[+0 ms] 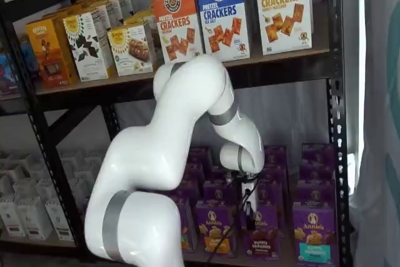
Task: Pick up the purple box with a brown patch in the center, on the bottom shelf, the fifth box from the left
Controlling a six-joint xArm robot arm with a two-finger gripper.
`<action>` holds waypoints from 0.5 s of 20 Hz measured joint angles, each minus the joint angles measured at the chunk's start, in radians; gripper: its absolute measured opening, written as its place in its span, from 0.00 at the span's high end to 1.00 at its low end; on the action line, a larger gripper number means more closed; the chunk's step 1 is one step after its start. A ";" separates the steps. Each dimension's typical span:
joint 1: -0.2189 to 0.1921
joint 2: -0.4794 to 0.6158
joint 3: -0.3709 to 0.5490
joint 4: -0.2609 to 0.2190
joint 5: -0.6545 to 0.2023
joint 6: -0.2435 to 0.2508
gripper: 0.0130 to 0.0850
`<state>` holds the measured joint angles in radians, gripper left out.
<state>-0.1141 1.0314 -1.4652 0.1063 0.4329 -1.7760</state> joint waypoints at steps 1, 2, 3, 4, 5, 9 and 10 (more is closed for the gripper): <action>0.000 0.002 0.002 0.014 -0.009 -0.013 0.00; 0.000 0.003 0.004 0.032 -0.017 -0.029 0.00; 0.000 0.003 0.007 0.052 -0.026 -0.049 0.00; 0.000 0.003 0.009 0.071 -0.035 -0.066 0.00; 0.001 0.003 0.011 0.089 -0.044 -0.081 0.00; 0.001 0.002 0.011 0.109 -0.049 -0.099 0.00; 0.001 0.001 0.012 0.111 -0.050 -0.101 0.00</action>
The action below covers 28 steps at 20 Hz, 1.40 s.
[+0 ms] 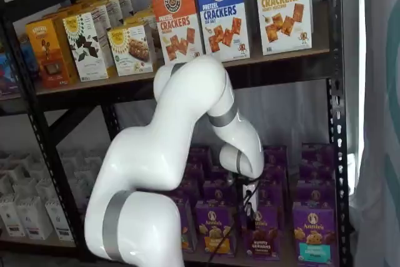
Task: Pick up the purple box with a brown patch in the center, on the bottom shelf, the fifth box from the left
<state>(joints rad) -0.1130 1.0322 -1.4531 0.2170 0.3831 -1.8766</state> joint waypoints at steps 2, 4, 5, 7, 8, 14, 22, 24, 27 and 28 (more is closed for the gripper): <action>0.001 -0.003 0.003 0.005 -0.003 -0.003 0.06; 0.003 -0.006 0.007 0.012 -0.008 -0.009 0.11; 0.003 -0.008 0.009 0.012 -0.008 -0.008 0.17; 0.004 -0.011 0.014 0.007 -0.010 -0.004 0.22; 0.004 -0.012 0.016 0.006 -0.013 -0.002 0.28; 0.006 -0.022 0.029 0.011 -0.018 -0.005 0.33; 0.009 -0.033 0.043 0.040 -0.023 -0.029 0.33; 0.009 -0.037 0.046 0.042 -0.022 -0.031 0.39; 0.009 -0.040 0.050 0.044 -0.021 -0.032 0.50; 0.009 -0.041 0.051 0.045 -0.022 -0.033 0.50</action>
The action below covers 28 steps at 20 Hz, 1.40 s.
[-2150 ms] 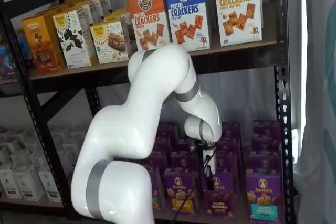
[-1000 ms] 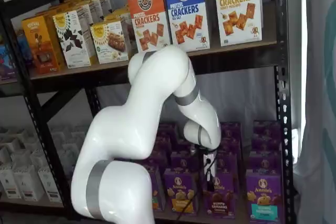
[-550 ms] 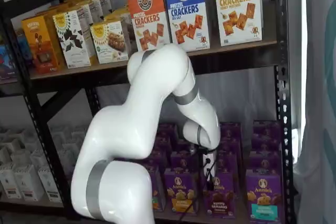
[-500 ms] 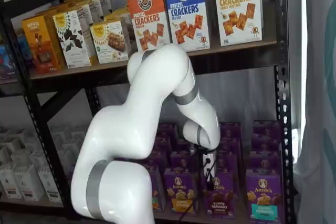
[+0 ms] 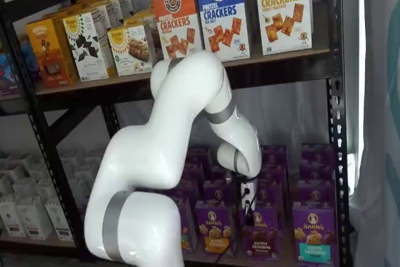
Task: Pick up the purple box with a brown patch in the center, on the bottom shelf, the fifth box from the left
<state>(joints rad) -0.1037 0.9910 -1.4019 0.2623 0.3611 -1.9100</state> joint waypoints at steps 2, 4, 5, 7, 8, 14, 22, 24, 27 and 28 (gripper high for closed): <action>0.000 -0.003 0.003 0.006 -0.003 -0.006 0.56; 0.000 -0.005 0.007 0.011 -0.009 -0.011 0.61; 0.000 -0.006 0.009 0.012 -0.010 -0.012 0.61; -0.001 -0.008 0.010 0.012 -0.008 -0.012 0.61; -0.001 -0.009 0.011 0.011 -0.008 -0.012 0.61; -0.001 -0.017 0.020 0.008 -0.005 -0.009 0.72; -0.002 -0.067 0.084 -0.029 -0.007 0.024 0.72; 0.001 -0.086 0.117 -0.038 -0.023 0.033 0.72; 0.004 -0.131 0.193 -0.059 -0.057 0.053 0.72; 0.006 -0.147 0.222 -0.065 -0.074 0.059 0.72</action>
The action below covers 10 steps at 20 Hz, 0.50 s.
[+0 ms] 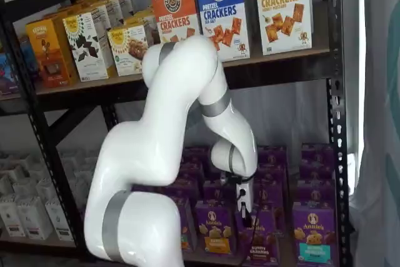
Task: Pick up the purple box with a brown patch in the center, on the bottom shelf, the fifth box from the left
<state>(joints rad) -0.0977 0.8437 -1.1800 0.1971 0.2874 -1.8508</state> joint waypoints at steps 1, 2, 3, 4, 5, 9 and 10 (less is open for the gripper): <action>0.001 -0.015 0.024 -0.007 -0.010 0.007 0.72; 0.002 -0.029 0.046 -0.014 -0.016 0.013 0.72; 0.003 -0.043 0.068 -0.016 -0.019 0.016 0.72; 0.005 -0.058 0.087 -0.014 -0.020 0.016 0.72; 0.006 -0.074 0.109 -0.010 -0.021 0.013 0.72; 0.013 -0.149 0.191 0.022 -0.002 -0.011 0.72; 0.014 -0.167 0.208 0.030 0.006 -0.017 0.72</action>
<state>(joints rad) -0.0837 0.6766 -0.9716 0.2267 0.2937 -1.8674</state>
